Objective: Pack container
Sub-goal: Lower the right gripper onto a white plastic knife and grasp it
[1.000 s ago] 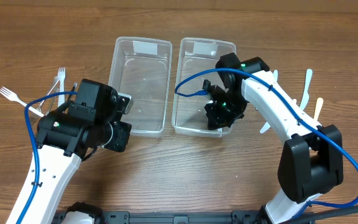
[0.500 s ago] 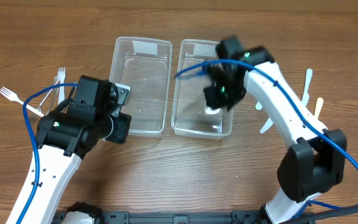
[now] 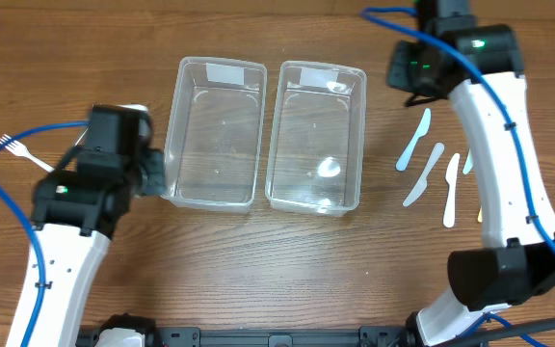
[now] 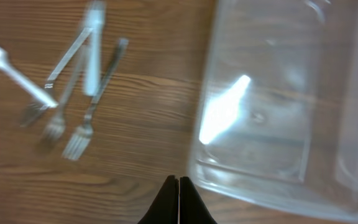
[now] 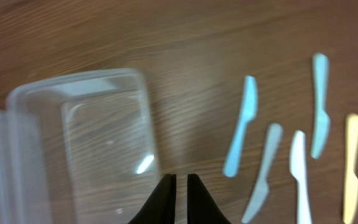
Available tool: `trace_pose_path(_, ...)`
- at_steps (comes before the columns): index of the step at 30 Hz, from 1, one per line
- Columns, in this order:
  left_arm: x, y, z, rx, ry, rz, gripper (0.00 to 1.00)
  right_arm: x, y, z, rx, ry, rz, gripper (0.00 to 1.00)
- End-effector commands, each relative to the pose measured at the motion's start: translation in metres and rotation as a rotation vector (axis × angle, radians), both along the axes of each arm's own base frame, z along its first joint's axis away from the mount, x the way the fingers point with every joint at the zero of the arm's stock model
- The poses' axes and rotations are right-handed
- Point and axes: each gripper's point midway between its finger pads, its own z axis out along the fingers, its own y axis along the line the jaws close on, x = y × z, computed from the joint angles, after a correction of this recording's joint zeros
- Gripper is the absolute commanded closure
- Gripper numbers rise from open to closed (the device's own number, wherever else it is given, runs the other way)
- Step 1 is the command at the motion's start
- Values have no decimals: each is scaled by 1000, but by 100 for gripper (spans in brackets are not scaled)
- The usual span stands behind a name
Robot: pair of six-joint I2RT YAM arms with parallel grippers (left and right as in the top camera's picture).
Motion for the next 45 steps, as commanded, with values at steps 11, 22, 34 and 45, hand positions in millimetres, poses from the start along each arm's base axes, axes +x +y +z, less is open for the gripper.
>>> trace_pose_path(11, 13, 12, 18, -29, -71, 38, 96, -39, -8, -130, 189, 267, 132, 90)
trace_pose_path(22, 13, 12, 18, -29, -74, 38, 96, -52, 37, -137, 250, 291, 359, 90)
trace_pose_path(34, 12, 11, 17, -32, -65, 32, 96, -55, 44, -173, 232, 379, 360, 89)
trace_pose_path(45, 12, 10, 17, -33, -66, 32, 96, -56, 64, -167, 327, 351, 481, 90)
